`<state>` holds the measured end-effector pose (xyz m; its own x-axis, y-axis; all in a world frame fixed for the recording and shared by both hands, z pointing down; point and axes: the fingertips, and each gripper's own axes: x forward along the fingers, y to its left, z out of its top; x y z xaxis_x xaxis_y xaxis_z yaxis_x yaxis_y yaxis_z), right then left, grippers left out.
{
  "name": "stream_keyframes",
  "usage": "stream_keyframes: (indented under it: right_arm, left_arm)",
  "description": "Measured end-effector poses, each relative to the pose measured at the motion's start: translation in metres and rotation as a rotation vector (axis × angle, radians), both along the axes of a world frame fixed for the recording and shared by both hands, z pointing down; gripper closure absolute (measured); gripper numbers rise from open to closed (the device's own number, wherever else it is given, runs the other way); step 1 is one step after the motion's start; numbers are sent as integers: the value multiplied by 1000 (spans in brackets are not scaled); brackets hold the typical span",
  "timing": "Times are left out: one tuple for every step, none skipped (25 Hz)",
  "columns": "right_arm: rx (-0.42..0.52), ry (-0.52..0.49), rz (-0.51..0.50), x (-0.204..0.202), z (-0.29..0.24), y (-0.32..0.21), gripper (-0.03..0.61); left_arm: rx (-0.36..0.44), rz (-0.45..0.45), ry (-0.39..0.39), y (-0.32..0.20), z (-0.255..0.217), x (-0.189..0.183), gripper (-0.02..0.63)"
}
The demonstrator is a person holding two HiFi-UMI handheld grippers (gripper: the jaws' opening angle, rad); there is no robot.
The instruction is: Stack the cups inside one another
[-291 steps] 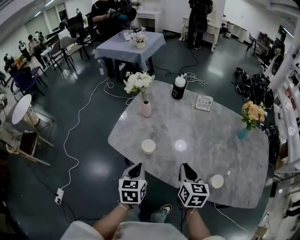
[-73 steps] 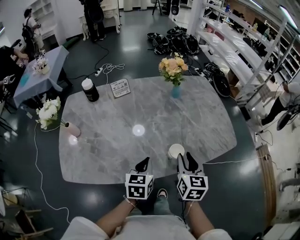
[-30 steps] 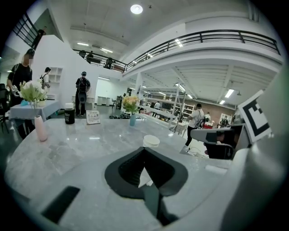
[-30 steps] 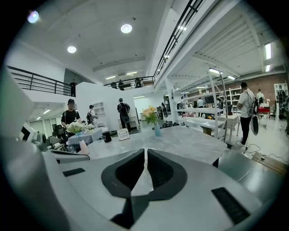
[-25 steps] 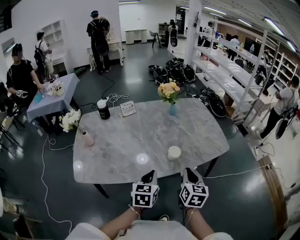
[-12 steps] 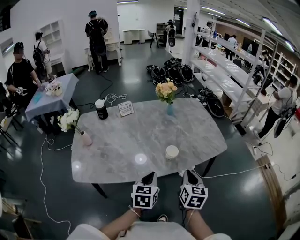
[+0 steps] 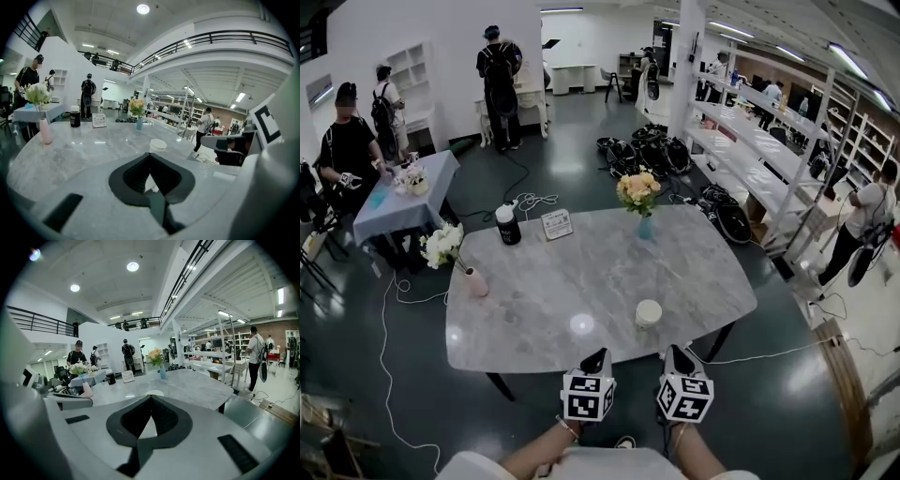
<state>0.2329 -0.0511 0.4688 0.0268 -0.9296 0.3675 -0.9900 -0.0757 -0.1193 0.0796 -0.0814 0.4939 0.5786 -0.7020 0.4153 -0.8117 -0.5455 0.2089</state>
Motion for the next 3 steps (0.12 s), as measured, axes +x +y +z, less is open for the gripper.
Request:
stream_keyframes:
  right_arm:
    - [0,2,-2,-1,0,-2,572]
    - [0,4,-3,-2,1,-4,572]
    - [-1,6,-4,-2,2,-6,572]
  left_arm:
    - [0,-1,1,-2,1,-1,617]
    - [-1,-2,1,-4,1,-2,617]
    - [-1,-3,2,-6,2,-3,617]
